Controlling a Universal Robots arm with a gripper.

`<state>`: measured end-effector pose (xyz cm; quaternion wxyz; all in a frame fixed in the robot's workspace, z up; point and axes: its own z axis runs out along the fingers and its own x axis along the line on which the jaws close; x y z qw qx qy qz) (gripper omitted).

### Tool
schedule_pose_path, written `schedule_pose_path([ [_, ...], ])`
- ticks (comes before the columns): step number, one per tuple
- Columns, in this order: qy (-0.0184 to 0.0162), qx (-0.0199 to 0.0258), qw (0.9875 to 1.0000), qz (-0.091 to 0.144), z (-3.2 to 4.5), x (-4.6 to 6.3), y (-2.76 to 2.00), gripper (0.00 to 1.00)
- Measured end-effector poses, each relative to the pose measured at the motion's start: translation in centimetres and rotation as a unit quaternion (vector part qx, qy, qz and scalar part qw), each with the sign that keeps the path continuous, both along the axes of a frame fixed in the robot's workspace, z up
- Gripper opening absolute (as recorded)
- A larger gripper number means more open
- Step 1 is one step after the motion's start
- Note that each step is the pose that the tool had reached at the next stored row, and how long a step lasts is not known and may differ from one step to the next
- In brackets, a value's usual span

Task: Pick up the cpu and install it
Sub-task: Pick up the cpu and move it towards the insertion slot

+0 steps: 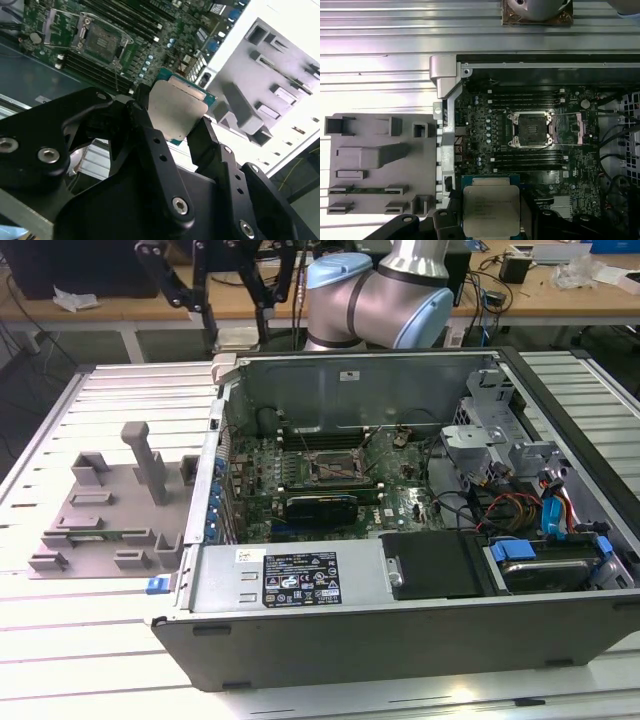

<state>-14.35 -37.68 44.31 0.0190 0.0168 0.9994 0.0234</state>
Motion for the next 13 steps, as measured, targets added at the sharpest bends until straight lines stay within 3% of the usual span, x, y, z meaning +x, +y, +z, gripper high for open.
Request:
schedule_pose_path([
  [1, 0.0000, 0.0000, 1.0000, 0.000, 0.00, 0.7, 0.00, 0.55],
  [6, 0.0000, 0.0000, 1.0000, 0.000, 0.00, 2.1, 0.00, 0.55],
  [10, 0.0000, 0.0000, 1.0000, 0.000, -0.23, 2.1, 0.01, 0.55],
  [13, 0.0000, 0.0000, 1.0000, 0.000, -1.22, 2.2, 0.00, 0.55],
])
